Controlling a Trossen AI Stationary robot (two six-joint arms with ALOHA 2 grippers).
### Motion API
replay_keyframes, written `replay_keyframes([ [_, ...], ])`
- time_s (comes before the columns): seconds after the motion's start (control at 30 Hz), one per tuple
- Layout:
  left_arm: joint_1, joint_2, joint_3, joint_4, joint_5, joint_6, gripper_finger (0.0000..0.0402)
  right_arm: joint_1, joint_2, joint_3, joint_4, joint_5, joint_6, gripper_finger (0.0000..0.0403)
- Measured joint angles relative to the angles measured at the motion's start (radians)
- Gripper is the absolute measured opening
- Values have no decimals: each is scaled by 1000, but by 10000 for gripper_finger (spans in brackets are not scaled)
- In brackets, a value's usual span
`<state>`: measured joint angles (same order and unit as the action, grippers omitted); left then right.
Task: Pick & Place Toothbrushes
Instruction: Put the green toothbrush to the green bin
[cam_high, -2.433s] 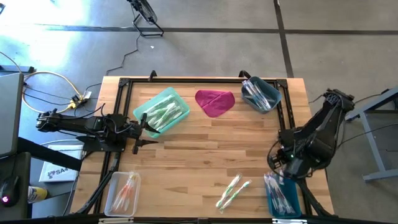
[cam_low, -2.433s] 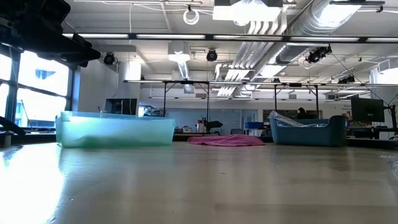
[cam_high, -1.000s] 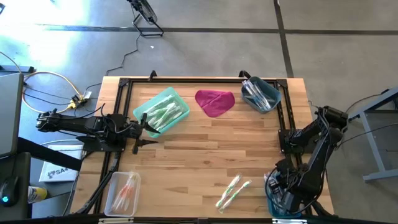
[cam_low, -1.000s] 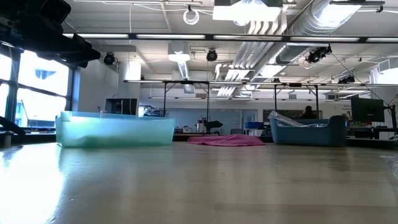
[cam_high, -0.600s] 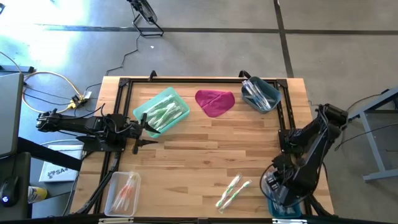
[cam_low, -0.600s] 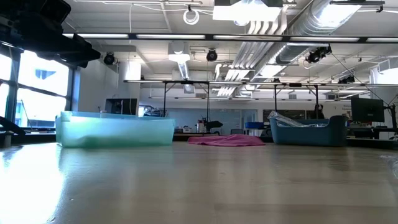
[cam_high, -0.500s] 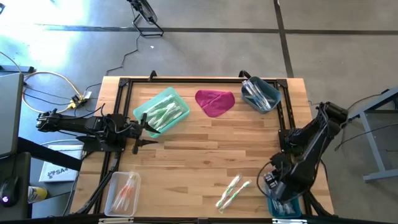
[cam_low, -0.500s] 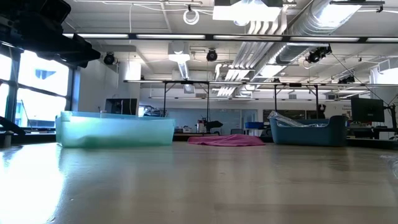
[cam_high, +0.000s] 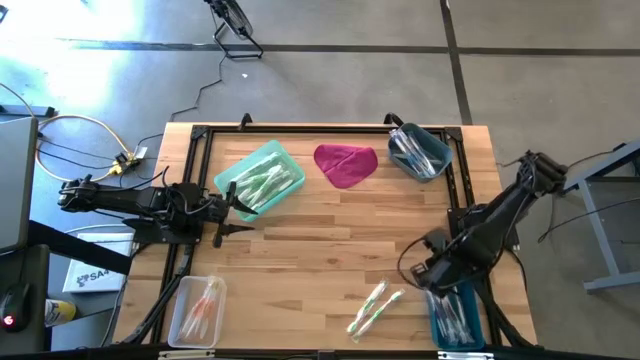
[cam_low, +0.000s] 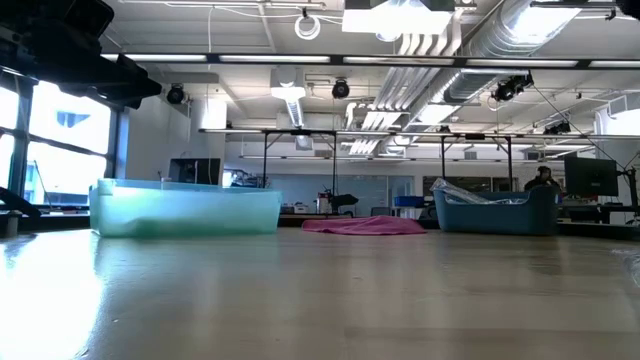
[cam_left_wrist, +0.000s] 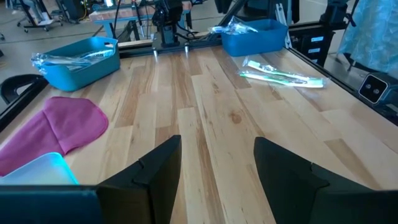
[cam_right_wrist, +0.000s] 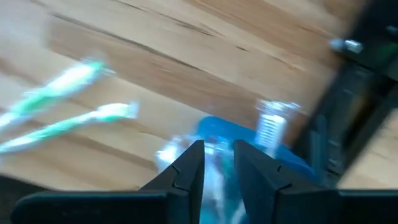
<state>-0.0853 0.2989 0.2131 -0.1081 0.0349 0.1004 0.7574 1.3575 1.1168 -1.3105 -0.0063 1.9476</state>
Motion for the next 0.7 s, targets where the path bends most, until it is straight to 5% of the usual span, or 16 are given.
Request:
replay_keyframes([
  [0.33, 0, 0, 0, 0, -1, 35, 196, -155, -29, 0, 289, 187, -283, 70],
  [0.7, 0, 0, 0, 0, -1, 34, 196, -238, -29, 0, 653, 401, -765, 70],
])
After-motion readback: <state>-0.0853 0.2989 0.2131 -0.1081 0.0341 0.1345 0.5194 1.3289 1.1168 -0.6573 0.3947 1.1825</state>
